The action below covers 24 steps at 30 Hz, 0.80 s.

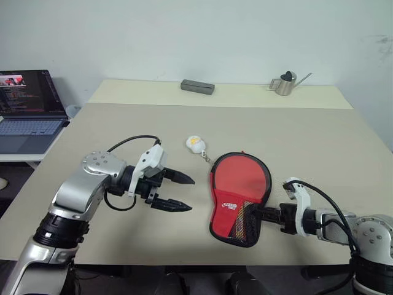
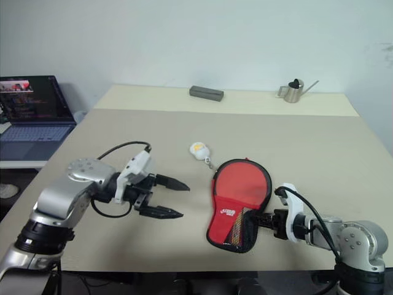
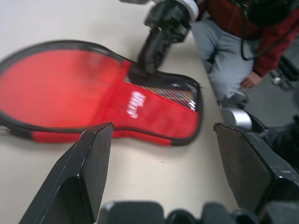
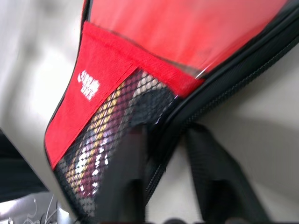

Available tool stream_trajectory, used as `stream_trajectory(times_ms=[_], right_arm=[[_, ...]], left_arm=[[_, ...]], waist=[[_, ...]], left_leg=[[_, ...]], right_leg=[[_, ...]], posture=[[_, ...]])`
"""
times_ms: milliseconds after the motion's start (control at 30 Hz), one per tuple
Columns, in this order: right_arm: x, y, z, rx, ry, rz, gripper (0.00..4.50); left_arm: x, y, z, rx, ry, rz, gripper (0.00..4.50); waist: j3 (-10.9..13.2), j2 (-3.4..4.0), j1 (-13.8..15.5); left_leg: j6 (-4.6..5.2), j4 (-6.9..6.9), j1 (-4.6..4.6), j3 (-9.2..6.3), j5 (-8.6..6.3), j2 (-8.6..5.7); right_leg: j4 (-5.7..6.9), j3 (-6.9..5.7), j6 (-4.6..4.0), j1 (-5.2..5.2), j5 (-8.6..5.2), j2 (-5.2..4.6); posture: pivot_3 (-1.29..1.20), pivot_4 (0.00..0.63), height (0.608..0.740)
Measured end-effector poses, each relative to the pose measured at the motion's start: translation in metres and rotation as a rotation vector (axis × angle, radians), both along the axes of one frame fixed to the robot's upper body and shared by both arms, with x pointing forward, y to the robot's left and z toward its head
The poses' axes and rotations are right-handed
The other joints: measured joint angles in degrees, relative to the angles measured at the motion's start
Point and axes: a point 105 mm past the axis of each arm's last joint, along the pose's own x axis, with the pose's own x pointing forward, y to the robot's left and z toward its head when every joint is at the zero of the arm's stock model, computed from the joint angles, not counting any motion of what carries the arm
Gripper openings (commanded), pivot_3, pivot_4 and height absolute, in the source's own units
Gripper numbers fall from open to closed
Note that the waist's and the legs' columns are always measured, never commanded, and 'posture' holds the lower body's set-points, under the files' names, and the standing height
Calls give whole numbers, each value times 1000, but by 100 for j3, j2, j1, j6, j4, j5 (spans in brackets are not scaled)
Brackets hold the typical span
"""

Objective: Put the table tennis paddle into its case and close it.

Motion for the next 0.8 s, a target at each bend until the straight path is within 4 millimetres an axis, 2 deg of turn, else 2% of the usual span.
stream_trajectory(times_ms=[33,500,633,800], right_arm=[[-1,-1,0,-4,1,7,20],[-20,-1,1,-61,65,170,6],[-32,-8,0,-81,110,213,6],[-36,-16,1,-112,130,228,6]], left_arm=[[-3,0,-1,7,5,-5,3760],[-18,-2,-1,14,35,-45,3760],[-19,-3,-2,13,45,-50,3760],[-21,-4,-6,17,60,-59,3760]], waist=[[0,-1,2],[4,-2,7],[7,-3,10],[8,-4,14]], left_leg=[[0,1,0,-2,0,0],[5,-1,-1,-3,-3,-1],[5,0,-2,-2,-4,-2],[6,1,-1,-4,-4,-2]], right_leg=[[0,-2,1,0,-1,0],[-3,-3,4,1,-10,-2],[-4,-2,6,2,-11,-3],[-3,-3,7,2,-12,-2]], posture=[[0,150,740],[0,150,740],[0,150,740],[0,150,740]])
